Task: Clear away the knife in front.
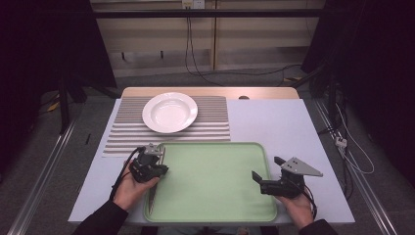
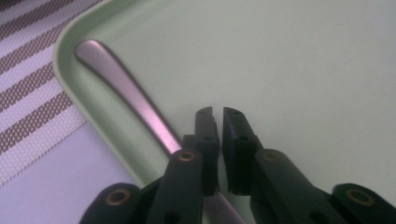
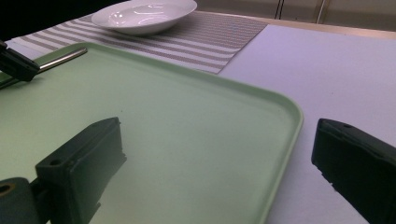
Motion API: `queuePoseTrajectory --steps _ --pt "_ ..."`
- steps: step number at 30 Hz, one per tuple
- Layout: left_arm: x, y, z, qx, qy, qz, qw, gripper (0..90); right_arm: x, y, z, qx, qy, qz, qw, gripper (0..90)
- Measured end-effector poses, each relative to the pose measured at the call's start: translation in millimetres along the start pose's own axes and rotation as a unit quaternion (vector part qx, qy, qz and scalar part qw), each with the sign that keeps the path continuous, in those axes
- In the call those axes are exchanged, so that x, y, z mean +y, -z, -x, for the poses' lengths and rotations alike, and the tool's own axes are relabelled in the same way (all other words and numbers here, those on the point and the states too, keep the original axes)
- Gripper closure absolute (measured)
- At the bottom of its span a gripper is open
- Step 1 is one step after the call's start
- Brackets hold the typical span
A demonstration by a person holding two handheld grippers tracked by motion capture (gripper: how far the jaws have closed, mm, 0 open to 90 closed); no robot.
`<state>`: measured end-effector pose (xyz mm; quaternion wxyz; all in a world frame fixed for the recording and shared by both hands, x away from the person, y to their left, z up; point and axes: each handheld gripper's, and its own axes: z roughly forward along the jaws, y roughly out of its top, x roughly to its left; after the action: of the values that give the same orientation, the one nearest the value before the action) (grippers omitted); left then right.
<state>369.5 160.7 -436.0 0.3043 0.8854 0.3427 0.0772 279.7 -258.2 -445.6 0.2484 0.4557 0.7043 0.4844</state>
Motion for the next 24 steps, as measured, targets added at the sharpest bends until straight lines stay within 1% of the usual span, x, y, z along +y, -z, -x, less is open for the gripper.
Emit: queuePoseTrajectory --steps 1,3,6,7,8,9,10,12,14,16,17,18,21,23,24 --pt "0.4 0.8 0.5 0.001 -0.005 0.006 1.0 79.5 0.0 0.0 0.1 0.0 0.0 0.0 1.0 2.1" --pt "0.9 1.7 2.3 0.005 -0.008 0.019 0.9998 72.2 0.0 -0.1 0.1 0.0 0.0 0.0 1.0 2.1" --pt "1.6 2.7 3.5 0.012 -0.014 0.028 0.9995 55.7 0.0 -0.1 0.1 0.0 0.0 0.0 1.0 2.1" --pt "1.7 2.7 4.4 0.017 -0.012 0.033 0.9992 51.1 0.0 -0.1 0.1 0.0 0.0 0.0 1.0 2.1" --pt "1.9 2.6 3.6 0.011 -0.014 0.039 0.9991 45.0 -0.1 -0.1 0.1 0.0 0.0 0.0 1.0 2.1" --pt "2.3 2.4 4.1 0.021 -0.015 0.041 0.9988 38.9 -0.1 -0.2 0.1 0.0 0.0 0.0 1.0 2.1" --pt "2.4 1.8 3.8 0.017 -0.014 0.042 0.9989 32.8 -0.1 -0.2 0.1 0.0 0.0 0.0 1.0 2.1" --pt "2.9 0.3 3.7 0.018 -0.011 0.048 0.9986 19.9 -0.1 -0.2 0.1 0.0 -0.001 0.0 1.0 2.1" --pt "3.8 -0.1 3.2 0.017 -0.005 0.053 0.9984 10.7 -0.1 -0.2 0.2 0.0 -0.002 0.0 1.0 2.1" --pt "4.1 0.5 3.8 0.013 -0.002 0.056 0.9984 6.8 -0.1 -0.1 0.2 -0.001 -0.002 0.0 1.0 2.1" --pt "4.3 1.4 2.9 0.005 0.0 0.058 0.9983 6.7 -0.1 -0.2 0.3 -0.001 -0.002 0.0 1.0 2.1" --pt "4.3 2.5 2.8 0.004 0.001 0.063 0.998 6.7 -0.1 -0.3 0.3 -0.001 -0.002 0.0 1.0 2.1" --pt "5.7 7.9 4.0 0.017 0.001 0.082 0.9965 7.0 -0.1 -0.6 0.5 -0.001 -0.003 0.0 1.0 2.1" --pt "7.6 10.6 5.5 0.037 -0.004 0.093 0.995 7.1 0.0 -0.7 0.6 -0.001 -0.003 0.0 1.0 2.1" --pt "8.5 11.3 6.2 0.048 0.002 0.096 0.9942 6.8 -0.1 -0.8 0.6 0.0 -0.003 0.0 1.0 2.1"
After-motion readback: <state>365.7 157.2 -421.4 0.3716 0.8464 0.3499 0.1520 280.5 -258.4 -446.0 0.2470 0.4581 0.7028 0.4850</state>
